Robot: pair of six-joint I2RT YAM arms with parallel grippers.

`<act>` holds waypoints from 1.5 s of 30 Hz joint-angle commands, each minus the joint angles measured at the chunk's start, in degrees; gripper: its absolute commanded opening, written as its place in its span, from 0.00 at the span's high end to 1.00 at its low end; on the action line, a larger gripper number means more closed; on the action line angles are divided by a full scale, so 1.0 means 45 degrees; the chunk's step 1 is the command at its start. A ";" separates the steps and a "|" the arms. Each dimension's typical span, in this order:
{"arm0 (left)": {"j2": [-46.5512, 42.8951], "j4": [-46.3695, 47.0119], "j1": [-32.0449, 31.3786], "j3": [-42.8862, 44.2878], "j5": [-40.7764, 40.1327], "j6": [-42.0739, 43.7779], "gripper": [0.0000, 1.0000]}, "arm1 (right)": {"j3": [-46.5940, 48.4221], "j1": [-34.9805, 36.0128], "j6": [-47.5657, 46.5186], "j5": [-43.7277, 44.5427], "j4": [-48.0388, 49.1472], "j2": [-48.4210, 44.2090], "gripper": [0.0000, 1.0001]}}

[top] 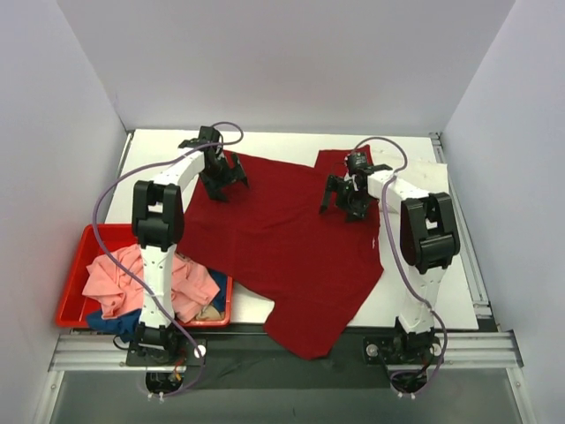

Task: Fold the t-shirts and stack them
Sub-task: Flatten out the tshirt

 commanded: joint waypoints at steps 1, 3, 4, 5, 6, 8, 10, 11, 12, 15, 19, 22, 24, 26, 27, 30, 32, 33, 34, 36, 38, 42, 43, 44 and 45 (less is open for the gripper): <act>0.1138 -0.0168 0.0048 0.0921 -0.0005 0.0254 0.03 | 0.0635 -0.0546 0.0456 0.0408 -0.1016 0.0637 0.10; 0.1704 -0.0500 0.0029 0.1835 0.0053 0.0273 0.03 | 0.0986 -0.0742 0.0516 0.0408 -0.1249 0.0970 0.10; 0.1900 -0.0636 0.0048 0.2228 0.0073 0.0312 0.03 | 0.1085 -0.0859 0.0574 0.0408 -0.1328 0.1067 0.10; 0.2327 -0.0889 0.0048 0.2541 0.0112 0.0331 0.03 | 0.1182 -0.0937 0.0594 0.0408 -0.1348 0.1242 0.10; 0.2544 -0.1008 0.0048 0.2873 0.0131 0.0332 0.03 | 0.1299 -0.0977 0.0575 0.0447 -0.1445 0.1341 0.10; 0.3167 -0.1397 0.0048 0.3889 0.0132 0.0351 0.03 | 0.1690 -0.1133 0.0555 0.0428 -0.1562 0.1613 0.10; 0.3541 -0.1633 0.0029 0.4882 0.0170 0.0409 0.03 | 0.2079 -0.1249 0.0555 0.0466 -0.1758 0.1809 0.10; 0.3832 -0.1692 0.0029 0.5178 0.0209 0.0429 0.03 | 0.2198 -0.1308 0.0516 0.0486 -0.1836 0.1907 0.10; 0.3951 -0.1596 0.0029 0.5355 0.0384 0.0545 0.03 | 0.2353 -0.1367 0.0496 0.0525 -0.1933 0.1985 0.10; 0.4128 -0.0816 -0.0010 0.5591 0.0735 0.0663 0.03 | 0.2939 -0.1601 0.0477 0.0701 -0.2265 0.2259 0.10; 0.4245 0.0277 -0.0108 0.5884 0.1399 0.0898 0.03 | 0.3682 -0.1738 0.0282 0.0798 -0.2637 0.2513 0.10; 0.4226 0.0767 -0.0225 0.6098 0.1986 0.0898 0.03 | 0.4365 -0.1700 -0.0030 0.0779 -0.2910 0.2689 0.10; 0.4051 0.1022 -0.0381 0.6351 0.2124 0.0937 0.03 | 0.4912 -0.1700 -0.0245 0.0624 -0.3144 0.2767 0.10; 0.3662 0.1178 -0.0459 0.6509 0.2182 0.0937 0.02 | 0.5127 -0.1641 -0.0421 0.0487 -0.3184 0.2632 0.10; 0.3505 0.1217 -0.0479 0.6548 0.2182 0.0879 0.03 | 0.5303 -0.1622 -0.0518 0.0447 -0.3223 0.2553 0.10; 0.2627 0.1199 -0.0479 0.6490 0.1950 0.0936 0.03 | 0.5383 -0.1407 -0.0870 0.0214 -0.3282 0.2124 0.10; 0.1885 0.1004 -0.0460 0.6315 0.1637 0.1034 0.03 | 0.5305 -0.1173 -0.1027 0.0057 -0.3282 0.1792 0.10; 0.1631 0.0984 -0.0460 0.6121 0.1558 0.1170 0.03 | 0.5227 -0.1076 -0.1085 -0.0098 -0.3263 0.1714 0.10; 0.1068 0.0906 -0.0460 0.5577 0.1422 0.1210 0.03 | 0.5052 -0.0862 -0.1105 -0.0196 -0.3282 0.1539 0.10; 0.0576 0.0537 -0.0460 0.5047 0.0818 0.1230 0.03 | 0.4817 -0.0646 -0.1164 -0.0275 -0.3282 0.1459 0.10; 0.0088 -0.0556 -0.0440 0.4443 0.0039 0.1308 0.03 | 0.4407 -0.0334 -0.0989 -0.0431 -0.3262 0.1381 0.10; -0.0811 -0.1204 -0.0460 0.2277 -0.0980 0.1679 0.03 | 0.3763 0.0233 -0.0890 -0.0510 -0.3127 0.1342 0.10; -0.1200 -0.0972 -0.0440 0.1768 -0.1098 0.1679 0.03 | 0.3645 0.0311 -0.0871 -0.0529 -0.3087 0.1361 0.10; -0.1300 -0.0834 -0.0421 0.1202 -0.1138 0.1679 0.03 | 0.3431 0.0351 -0.0871 -0.0529 -0.3048 0.1381 0.10; -0.1456 -0.0678 -0.0401 0.0443 -0.1157 0.1621 0.03 | 0.3333 0.0390 -0.0755 -0.0510 -0.3028 0.1381 0.10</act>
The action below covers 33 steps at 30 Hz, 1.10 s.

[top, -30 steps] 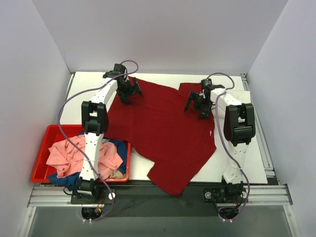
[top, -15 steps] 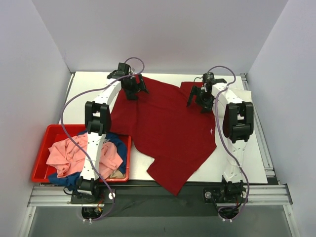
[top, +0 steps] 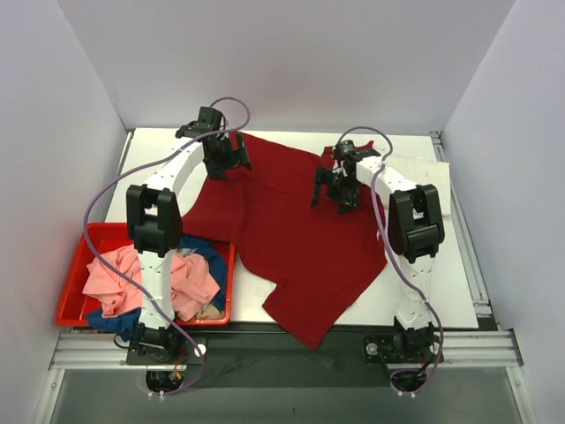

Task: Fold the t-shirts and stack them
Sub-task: Flatten out the tshirt

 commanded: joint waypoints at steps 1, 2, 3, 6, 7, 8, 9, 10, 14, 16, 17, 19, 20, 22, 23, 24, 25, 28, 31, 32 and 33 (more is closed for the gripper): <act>-0.0515 -0.0095 0.0099 -0.1627 -0.0841 0.0246 0.03 | -0.0510 0.0065 0.0086 -0.0194 -0.0435 -0.0601 0.10; -0.0497 0.0024 0.0080 -0.2076 -0.0939 0.0188 0.03 | -0.0704 0.0065 0.0145 -0.0078 -0.0434 -0.0601 0.10; -0.0419 -0.0053 0.0118 -0.2158 -0.1017 0.0168 0.03 | -0.0784 0.0065 0.0223 -0.0019 -0.0396 -0.0601 0.11; 0.0514 -0.0753 0.0119 -0.1713 -0.1369 0.0207 0.02 | -0.1018 -0.0052 0.0495 0.0351 -0.0395 -0.0484 0.11; 0.0732 -0.0969 0.0099 -0.1535 -0.1408 0.0265 0.03 | -0.1077 -0.0072 0.0632 0.0469 -0.0414 -0.0445 0.11; 0.0908 -0.1126 0.0099 -0.1340 -0.1447 0.0304 0.03 | -0.1135 -0.0149 0.0750 0.0605 -0.0415 -0.0406 0.11; 0.1084 -0.1224 0.0099 -0.1145 -0.1506 0.0305 0.03 | -0.1233 -0.0285 0.1002 0.0781 -0.0415 -0.0289 0.11; 0.1260 -0.1187 0.0118 -0.1124 -0.1584 0.0324 0.03 | -0.1253 -0.0364 0.1121 0.0898 -0.0453 -0.0211 0.11; 0.1885 -0.0991 0.0197 -0.0637 -0.1487 0.0382 0.03 | -0.1312 -0.0677 0.1317 0.1250 -0.0571 0.0141 0.13; 0.2353 -0.1010 0.0216 -0.0014 -0.1390 0.0441 0.03 | -0.1176 -0.0813 0.1395 0.1562 -0.0707 0.0297 0.13; 0.2529 -0.1049 0.0216 0.0260 -0.1350 0.0499 0.03 | -0.1098 -0.0891 0.1415 0.1622 -0.0766 0.0336 0.13; 0.3037 -0.1185 0.0197 0.1097 -0.1311 0.0558 0.03 | -0.0767 -0.1047 0.1473 0.1739 -0.0902 0.0531 0.13; 0.3251 -0.1283 0.0216 0.1393 -0.1311 0.0597 0.03 | -0.0610 -0.1106 0.1512 0.1778 -0.0961 0.0571 0.13; 0.3818 -0.1479 0.0216 0.2018 -0.1311 0.0656 0.03 | -0.0124 -0.1301 0.1513 0.1895 -0.1214 0.0843 0.13; 0.3994 -0.1460 0.0216 0.2562 -0.1195 0.0676 0.03 | 0.0054 -0.1360 0.1455 0.1934 -0.1273 0.0902 0.13; 0.4324 -0.1344 0.0216 0.2819 -0.1097 0.0734 0.03 | 0.0210 -0.1400 0.1415 0.1954 -0.1351 0.1096 0.13; 0.4463 -0.1226 0.0216 0.3015 -0.0864 0.0734 0.03 | 0.0405 -0.1439 0.1396 0.1993 -0.1507 0.1195 0.13; 0.4990 -0.0699 0.0197 0.3602 -0.0356 0.0890 0.03 | 0.1108 -0.1595 0.1298 0.1915 -0.1761 0.1586 0.13; 0.5343 -0.0114 0.0197 0.4072 0.0307 0.1164 0.03 | 0.2162 -0.1634 0.1180 0.2052 -0.2326 0.2054 0.13; 0.5363 0.0081 0.0197 0.4072 0.0465 0.1145 0.03 | 0.2435 -0.1673 0.1180 0.2033 -0.2445 0.2133 0.13; 0.5363 0.0451 0.0197 0.4091 0.0602 0.1144 0.03 | 0.2825 -0.1731 0.1161 0.1994 -0.2523 0.2269 0.13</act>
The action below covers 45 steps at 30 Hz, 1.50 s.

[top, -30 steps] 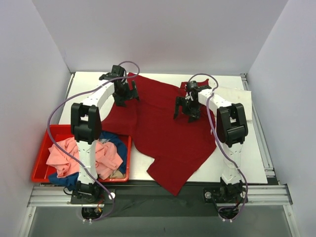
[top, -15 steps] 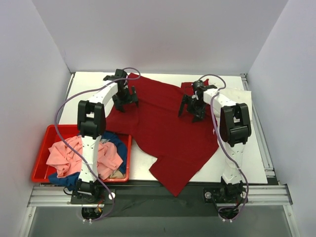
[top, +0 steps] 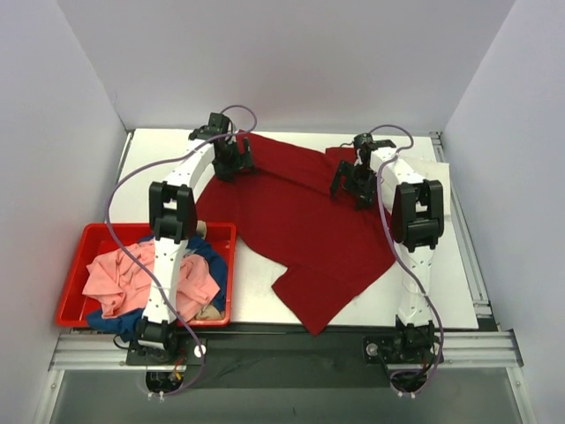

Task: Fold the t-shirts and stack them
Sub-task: Flatten out the tshirt

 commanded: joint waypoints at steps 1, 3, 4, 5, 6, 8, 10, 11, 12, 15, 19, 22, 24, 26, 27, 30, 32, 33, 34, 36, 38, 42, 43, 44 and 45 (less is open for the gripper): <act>0.1031 0.1522 0.0056 0.0011 0.0816 0.0450 0.03 | 0.0943 -0.0236 -0.0340 0.0867 -0.0969 0.0682 0.13; 0.0894 0.1971 0.0036 0.0127 0.1129 0.0450 0.03 | 0.1295 -0.0275 -0.0340 0.0614 -0.1048 0.0740 0.13; 0.0816 0.2031 0.0036 0.0167 0.1208 0.0430 0.03 | 0.1374 -0.0275 -0.0417 0.0477 -0.1068 0.0702 0.12; 0.0680 0.2206 0.0036 0.0168 0.1247 0.0430 0.03 | 0.1452 -0.0256 -0.0437 0.0282 -0.1088 0.0702 0.12; 0.0350 0.2304 -0.0002 0.0168 0.1286 0.0430 0.03 | 0.1589 -0.0256 -0.0476 -0.0048 -0.1068 0.0624 0.12; -0.0023 0.2480 -0.0042 0.0012 0.1286 0.0411 0.03 | 0.1745 -0.0158 -0.0710 -0.0304 -0.1068 0.0430 0.12; -0.0608 0.2500 -0.0100 -0.0202 0.1228 0.0372 0.03 | 0.1921 0.0055 -0.0925 -0.0539 -0.1049 0.0273 0.12; -0.1016 0.2481 -0.0139 -0.0339 0.1170 0.0372 0.03 | 0.1961 0.0134 -0.1158 -0.0559 -0.1068 0.0079 0.12; -0.1233 0.2481 -0.0159 -0.0514 0.1073 0.0391 0.03 | 0.1980 0.0270 -0.1296 -0.0559 -0.1068 -0.0001 0.12; -0.2071 0.2209 -0.0256 -0.1354 0.0722 0.0333 0.03 | 0.1845 0.0700 -0.1648 -0.0618 -0.1049 -0.0372 0.12; -0.2973 0.1857 -0.0354 -0.2779 0.0135 0.0177 0.03 | 0.1162 0.1189 -0.1727 -0.0832 -0.0951 -0.0704 0.12; -0.3091 0.1350 -0.0354 -0.3503 -0.0060 0.0176 0.03 | 0.0342 0.1443 -0.1610 -0.1028 -0.0776 -0.0802 0.12; -0.2955 0.1017 -0.0354 -0.3853 -0.0255 0.0196 0.03 | -0.0263 0.1561 -0.1512 -0.1067 -0.0562 -0.0899 0.12; -0.2760 0.0957 -0.0335 -0.4050 -0.0392 0.0196 0.03 | -0.0731 0.1541 -0.1434 -0.0912 -0.0483 -0.0939 0.12; -0.2643 0.0996 -0.0335 -0.4109 -0.0470 0.0196 0.03 | -0.0831 0.1541 -0.1376 -0.0795 -0.0463 -0.0958 0.12; -0.2078 0.0782 -0.0315 -0.3935 -0.0646 0.0274 0.03 | -0.0969 0.1503 -0.1297 -0.0503 -0.0463 -0.0822 0.12; -0.1745 0.0607 -0.0315 -0.3564 -0.0686 0.0332 0.03 | -0.0969 0.1405 -0.1161 -0.0365 -0.0482 -0.0705 0.12; -0.1473 0.0606 -0.0315 -0.3447 -0.0705 0.0371 0.03 | -0.0969 0.1347 -0.1102 -0.0287 -0.0463 -0.0666 0.12; -0.1354 0.0606 -0.0296 -0.3310 -0.0725 0.0391 0.03 | -0.0988 0.1211 -0.1005 -0.0170 -0.0463 -0.0607 0.12; -0.0944 0.0645 -0.0296 -0.2919 -0.0667 0.0430 0.03 | -0.0969 0.0995 -0.0770 -0.0052 -0.0463 -0.0412 0.12; -0.0535 0.0762 -0.0296 -0.2453 -0.0569 0.0508 0.03 | -0.0871 0.0684 -0.0614 0.0162 -0.0482 -0.0179 0.12; 0.0247 0.0898 -0.0257 -0.1339 -0.0257 0.0625 0.03 | -0.0306 0.0234 -0.0613 0.0398 -0.0521 0.0252 0.12; 0.0404 0.0957 -0.0257 -0.1124 -0.0179 0.0645 0.03 | -0.0131 0.0155 -0.0594 0.0398 -0.0541 0.0369 0.12; 0.0695 0.1170 -0.0257 -0.0909 -0.0082 0.0664 0.03 | 0.0142 0.0000 -0.0555 0.0340 -0.0579 0.0563 0.12; 0.0814 0.1308 -0.0257 -0.0501 0.0171 0.0665 0.03 | 0.0299 -0.0060 -0.0497 0.0300 -0.0657 0.0662 0.12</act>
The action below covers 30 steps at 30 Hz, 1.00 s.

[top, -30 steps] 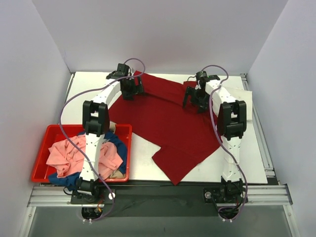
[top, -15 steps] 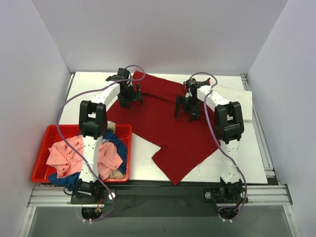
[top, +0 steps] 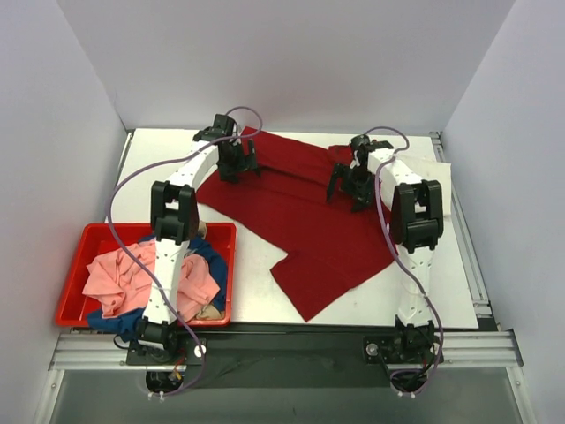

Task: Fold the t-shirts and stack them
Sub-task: Flatten out the tshirt, then grap the side of the flattened tshirt closest away from the robot with both arms

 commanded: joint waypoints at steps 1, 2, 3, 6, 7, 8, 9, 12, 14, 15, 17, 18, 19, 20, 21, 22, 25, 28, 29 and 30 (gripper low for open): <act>0.1465 0.0943 0.0088 0.0576 0.0313 0.0456 0.03 | 0.0601 -0.0434 0.0033 0.0888 -0.0551 0.0924 0.12; 0.1486 0.1140 0.0088 0.0655 0.0624 0.0417 0.03 | 0.0912 -0.0531 0.0053 0.0830 -0.0706 0.1003 0.12; 0.1525 0.1296 0.0088 0.0714 0.0782 0.0359 0.03 | 0.1070 -0.0551 -0.0005 0.0829 -0.0766 0.1101 0.12; 0.1292 0.1824 0.0049 0.0773 0.1291 0.0280 0.03 | 0.1616 -0.0591 -0.0142 0.0713 -0.1058 0.1375 0.12; 0.1156 0.1961 0.0030 0.0773 0.1330 0.0299 0.03 | 0.1715 -0.0610 -0.0181 0.0654 -0.1078 0.1472 0.12; 0.0768 0.2020 0.0010 0.0754 0.1331 0.0319 0.03 | 0.1813 -0.0610 -0.0201 0.0595 -0.1117 0.1512 0.12; 0.0493 0.2098 0.0010 0.0579 0.1273 0.0338 0.03 | 0.1968 -0.0610 -0.0220 0.0421 -0.1098 0.1551 0.12; -0.0931 0.2255 0.0107 0.0014 0.0533 0.0280 0.03 | 0.2300 -0.0591 -0.0259 0.0127 -0.1118 0.1629 0.12; -0.2293 0.2236 0.0205 -0.1098 -0.0789 0.0125 0.03 | 0.2438 -0.0571 -0.0357 0.0106 -0.1098 0.1629 0.12; -0.2766 0.2197 0.0360 -0.1547 -0.1359 -0.0108 0.03 | 0.2477 -0.0591 -0.0357 0.0126 -0.1098 0.1629 0.12; -0.3998 0.2060 0.0595 -0.3167 -0.3097 -0.0363 0.03 | 0.2517 -0.0591 -0.0474 0.0223 -0.1118 0.1551 0.12; -0.4350 0.2079 0.0731 -0.3830 -0.3567 -0.0558 0.03 | 0.2536 -0.0571 -0.0494 0.0243 -0.1098 0.1512 0.12; -0.4895 0.2060 0.1081 -0.4822 -0.4113 -0.0676 0.03 | 0.2498 -0.0591 -0.0513 0.0378 -0.1098 0.1396 0.12; -0.5074 0.2098 0.1278 -0.5316 -0.4138 -0.0832 0.03 | 0.2459 -0.0571 -0.0552 0.0399 -0.1079 0.1298 0.12; -0.5250 0.2138 0.1473 -0.5669 -0.4099 -0.0891 0.03 | 0.2458 -0.0591 -0.0553 0.0419 -0.1059 0.1220 0.12; -0.5464 0.2157 0.1804 -0.6001 -0.4041 -0.0892 0.03 | 0.2497 -0.0591 -0.0591 0.0399 -0.1059 0.1161 0.11; -0.5584 0.2586 0.2060 -0.7056 -0.4312 -0.0717 0.05 | 0.2536 -0.0571 -0.0611 0.0360 -0.1001 0.1044 0.11; -0.5059 0.2568 0.2295 -0.7040 -0.4430 -0.0482 0.15 | 0.2459 -0.0552 -0.0611 0.0243 -0.0981 0.0907 0.12; -0.4902 0.2510 0.2373 -0.6943 -0.4470 -0.0443 0.22 | 0.2342 -0.0513 -0.0592 0.0224 -0.0962 0.0868 0.11; -0.4745 0.2335 0.2412 -0.6690 -0.4489 -0.0443 0.27 | 0.2264 -0.0474 -0.0630 0.0204 -0.0961 0.0771 0.11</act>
